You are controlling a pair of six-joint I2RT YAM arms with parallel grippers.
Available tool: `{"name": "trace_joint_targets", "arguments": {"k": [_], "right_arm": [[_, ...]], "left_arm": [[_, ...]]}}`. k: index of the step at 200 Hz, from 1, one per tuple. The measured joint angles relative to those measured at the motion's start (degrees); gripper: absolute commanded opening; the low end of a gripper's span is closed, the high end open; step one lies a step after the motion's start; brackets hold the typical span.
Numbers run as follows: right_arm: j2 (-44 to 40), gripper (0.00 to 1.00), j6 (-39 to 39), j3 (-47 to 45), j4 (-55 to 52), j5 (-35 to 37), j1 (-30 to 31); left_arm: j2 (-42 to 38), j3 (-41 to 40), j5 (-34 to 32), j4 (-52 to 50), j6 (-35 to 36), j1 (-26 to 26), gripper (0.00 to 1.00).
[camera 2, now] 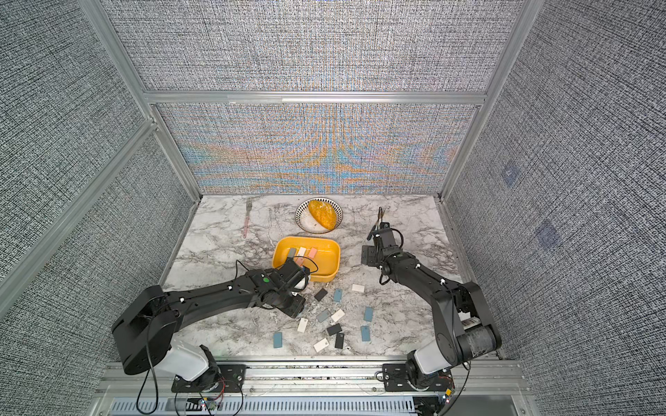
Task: Put the eraser in the storage box
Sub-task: Pick up the eraser from the center of the board.
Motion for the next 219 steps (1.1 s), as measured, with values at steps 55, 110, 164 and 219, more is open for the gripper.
{"name": "trace_joint_targets", "arguments": {"k": [55,110,164,219], "right_arm": [[-0.3,0.98,0.0,-0.3,-0.1,0.1,0.0],[-0.3,0.98,0.0,-0.4,0.0,0.2,0.0],[-0.3,0.98,0.0,-0.5,0.0,0.2,0.0],[-0.3,0.98,0.2,-0.6,0.1,0.2,0.0]], "left_arm": [[3.4,-1.1,0.2,3.6,-1.7,-0.3,0.54],[4.8,-1.0,0.0,4.6,-2.2,-0.5,0.53],[5.2,-1.1,-1.0,4.5,-2.5,-0.6,0.38],[4.7,-1.3,-2.9,4.1,-2.6,-0.6,0.27]]}}
